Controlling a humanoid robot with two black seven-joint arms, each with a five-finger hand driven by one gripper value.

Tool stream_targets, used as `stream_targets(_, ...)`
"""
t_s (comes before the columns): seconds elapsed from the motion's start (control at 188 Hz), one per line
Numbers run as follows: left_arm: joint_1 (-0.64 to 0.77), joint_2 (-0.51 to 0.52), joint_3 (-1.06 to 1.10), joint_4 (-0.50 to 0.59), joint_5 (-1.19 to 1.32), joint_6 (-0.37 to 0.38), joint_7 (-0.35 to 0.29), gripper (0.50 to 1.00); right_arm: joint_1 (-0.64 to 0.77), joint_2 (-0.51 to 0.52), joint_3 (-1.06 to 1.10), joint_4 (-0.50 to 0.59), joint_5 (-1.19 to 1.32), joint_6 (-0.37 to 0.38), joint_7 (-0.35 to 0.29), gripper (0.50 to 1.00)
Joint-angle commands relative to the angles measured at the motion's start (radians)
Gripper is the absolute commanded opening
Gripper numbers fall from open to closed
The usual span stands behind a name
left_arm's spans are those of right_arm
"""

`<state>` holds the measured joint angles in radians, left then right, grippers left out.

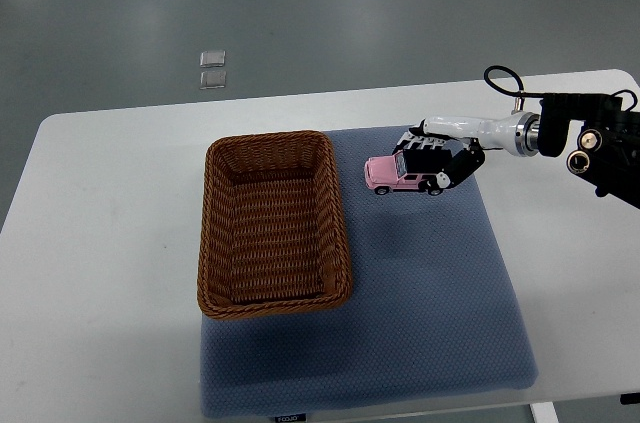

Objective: Place pink car in brown basket
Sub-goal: 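Lift the pink car and carry it over the wicker basket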

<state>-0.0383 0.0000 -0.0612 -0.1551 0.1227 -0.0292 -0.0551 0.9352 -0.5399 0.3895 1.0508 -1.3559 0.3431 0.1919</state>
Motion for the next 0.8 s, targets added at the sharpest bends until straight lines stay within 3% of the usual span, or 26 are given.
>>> stream_targets(0.0, 0.0, 0.0, 0.0, 0.0, 0.0, -0.001, 0.0, 1.0, 0.053, 0.003, 0.002, 0.001, 0.003, 0.031, 0.014, 0.5)
stream_targets(0.144, 0.0, 0.0, 0.0, 0.0, 0.0, -0.001, 0.0, 1.0, 0.131, 0.031, 0.003, 0.006, 0.009, 0.054, 0.023, 0.5)
stream_targets(0.527, 0.0, 0.0, 0.0, -0.001, 0.0, 0.0, 0.0, 1.0, 0.198, 0.275, -0.046, -0.014, 0.061, 0.042, 0.014, 0.5)
stream_targets(0.793, 0.0, 0.0, 0.0, 0.0, 0.0, 0.0, 0.0, 1.0, 0.261, 0.371, -0.204, -0.061, 0.054, -0.038, 0.011, 0.5)
